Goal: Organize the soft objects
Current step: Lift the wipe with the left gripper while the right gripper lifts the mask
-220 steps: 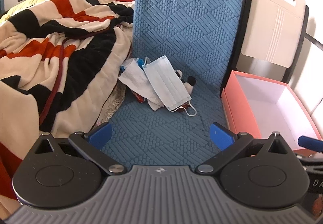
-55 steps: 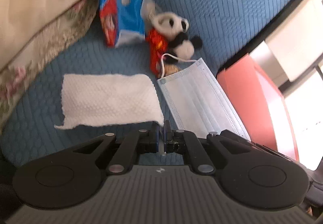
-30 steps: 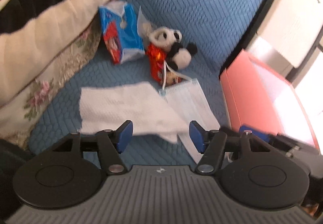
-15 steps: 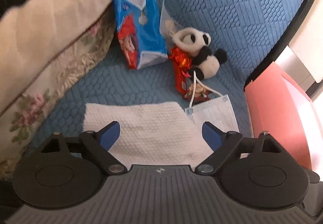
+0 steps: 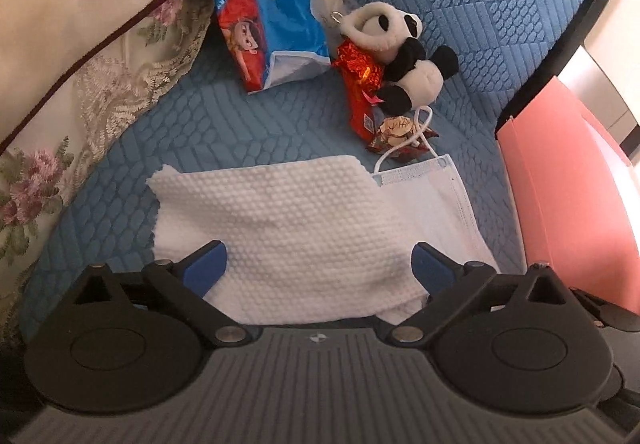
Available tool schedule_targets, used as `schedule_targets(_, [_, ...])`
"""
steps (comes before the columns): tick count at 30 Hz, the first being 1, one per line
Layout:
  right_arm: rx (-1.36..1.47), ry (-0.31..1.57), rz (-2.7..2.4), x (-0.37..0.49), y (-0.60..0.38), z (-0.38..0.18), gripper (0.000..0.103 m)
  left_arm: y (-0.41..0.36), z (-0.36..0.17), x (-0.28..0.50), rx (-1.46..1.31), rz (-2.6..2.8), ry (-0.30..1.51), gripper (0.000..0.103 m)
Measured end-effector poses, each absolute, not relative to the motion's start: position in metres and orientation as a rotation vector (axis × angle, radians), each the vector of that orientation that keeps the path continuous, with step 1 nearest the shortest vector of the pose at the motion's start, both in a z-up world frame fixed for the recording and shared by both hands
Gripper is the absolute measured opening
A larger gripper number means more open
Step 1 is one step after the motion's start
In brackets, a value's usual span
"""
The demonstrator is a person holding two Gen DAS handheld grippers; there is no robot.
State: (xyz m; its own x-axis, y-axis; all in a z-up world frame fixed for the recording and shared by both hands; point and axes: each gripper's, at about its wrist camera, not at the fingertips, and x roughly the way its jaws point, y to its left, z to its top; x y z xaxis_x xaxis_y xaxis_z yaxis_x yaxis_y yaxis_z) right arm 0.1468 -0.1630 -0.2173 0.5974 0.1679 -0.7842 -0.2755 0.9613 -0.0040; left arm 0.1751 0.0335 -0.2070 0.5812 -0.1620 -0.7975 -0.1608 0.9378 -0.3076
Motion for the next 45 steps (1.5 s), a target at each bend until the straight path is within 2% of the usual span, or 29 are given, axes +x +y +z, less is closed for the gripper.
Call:
schedule_targets(2, [-0.139, 0.889, 0.276, 0.145, -0.16, -0.217, 0.062, 0.029, -0.208, 0.174, -0.34, -0.001, 0.957, 0.1])
schedule_targets(5, [-0.146, 0.89, 0.289, 0.146, -0.157, -0.216, 0.056, 0.02, -0.21, 0.175, -0.263, -0.011, 0.973, 0.099])
schedule_targets(7, [-0.148, 0.889, 0.298, 0.145, -0.156, -0.215, 0.049, 0.012, -0.211, 0.175, -0.198, -0.01, 0.981, 0.098])
schedule_targets(10, [-0.154, 0.885, 0.319, 0.144, -0.154, -0.213, 0.037, 0.006, -0.213, 0.173, -0.147, 0.004, 0.975, 0.086])
schedule_targets(12, [-0.165, 0.881, 0.315, 0.144, -0.153, -0.212, 0.025, 0.006, -0.212, 0.172, -0.129, 0.017, 0.965, 0.066])
schedule_targets(13, [-0.175, 0.878, 0.314, 0.144, -0.154, -0.212, 0.02, 0.007, -0.212, 0.171, -0.124, 0.028, 0.958, 0.059])
schedule_targets(15, [-0.182, 0.874, 0.31, 0.143, -0.153, -0.212, 0.016, 0.011, -0.209, 0.17, -0.122, 0.057, 0.944, 0.032])
schedule_targets(18, [-0.209, 0.856, 0.295, 0.142, -0.151, -0.211, 0.01, 0.022, -0.208, 0.171, -0.178, 0.061, 0.942, 0.013])
schedule_targets(19, [-0.204, 0.856, 0.293, 0.142, -0.151, -0.211, 0.01, 0.024, -0.207, 0.17, -0.199, 0.059, 0.944, 0.011])
schedule_targets(31, [-0.172, 0.769, 0.253, 0.13, -0.157, -0.19, 0.008, 0.029, -0.176, 0.156, -0.291, -0.012, 0.842, 0.01])
schedule_targets(45, [-0.111, 0.734, 0.249, 0.108, -0.169, -0.155, 0.007, 0.038, -0.146, 0.118, -0.381, -0.019, 0.818, 0.009])
